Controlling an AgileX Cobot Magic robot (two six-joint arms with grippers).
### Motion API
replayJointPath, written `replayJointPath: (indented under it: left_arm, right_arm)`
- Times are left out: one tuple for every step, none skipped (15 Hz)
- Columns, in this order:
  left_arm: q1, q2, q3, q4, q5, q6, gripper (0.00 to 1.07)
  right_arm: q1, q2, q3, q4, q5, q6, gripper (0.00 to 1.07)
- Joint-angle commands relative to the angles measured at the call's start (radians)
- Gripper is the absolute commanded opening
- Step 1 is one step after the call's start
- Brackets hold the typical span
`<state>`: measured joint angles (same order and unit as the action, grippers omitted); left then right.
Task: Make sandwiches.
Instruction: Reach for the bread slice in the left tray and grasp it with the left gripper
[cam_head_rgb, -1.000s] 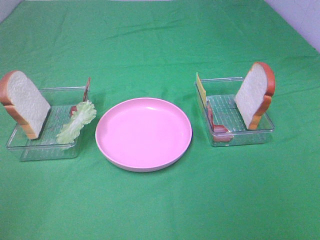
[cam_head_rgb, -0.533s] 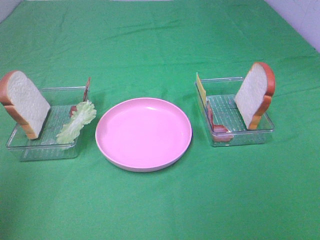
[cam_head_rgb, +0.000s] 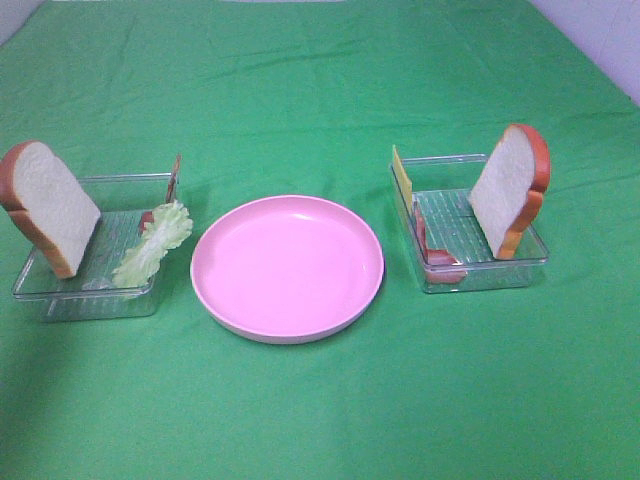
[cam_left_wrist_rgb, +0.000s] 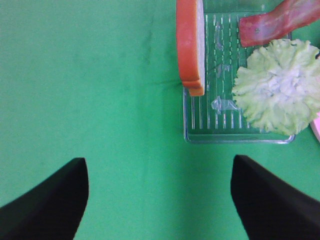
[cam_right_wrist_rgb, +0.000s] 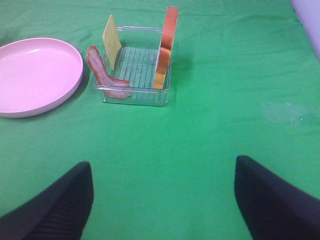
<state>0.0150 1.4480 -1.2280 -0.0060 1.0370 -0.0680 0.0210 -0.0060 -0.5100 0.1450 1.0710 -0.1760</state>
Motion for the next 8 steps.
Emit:
replayJointPath:
  left_arm:
    - [0.002, 0.153, -0.087, -0.008, -0.027, 0.008, 0.75]
    - [-0.002, 0.221, -0.119, -0.008, -0.043, 0.018, 0.75]
    - [-0.008, 0.276, -0.145, -0.010, -0.061, 0.025, 0.75]
    - [-0.018, 0.331, -0.174, -0.011, -0.073, 0.025, 0.75]
    - [-0.021, 0.377, -0.197, -0.018, -0.083, 0.025, 0.75]
    - [-0.026, 0.416, -0.207, -0.022, -0.096, 0.025, 0.75]
    - [-0.029, 0.434, -0.211, -0.022, -0.106, 0.025, 0.75]
    - [-0.037, 0.458, -0.212, -0.024, -0.132, 0.024, 0.75]
  right_arm:
    - [-0.004, -0.014, 0.003, 0.000, -0.006, -0.012, 0.74]
    - [-0.004, -0.014, 0.003, 0.000, -0.006, -0.012, 0.74]
    - [-0.004, -0.014, 0.003, 0.000, -0.006, -0.012, 0.74]
    - [-0.004, -0.014, 0.003, 0.000, -0.006, -0.012, 0.74]
    - [-0.004, -0.014, 0.003, 0.000, -0.006, -0.012, 0.74]
    - [-0.004, -0.014, 0.003, 0.000, -0.006, -0.012, 0.74]
    - [-0.004, -0.014, 0.003, 0.000, -0.006, -0.012, 0.74]
    - [-0.004, -0.014, 0.003, 0.000, -0.006, -0.012, 0.74]
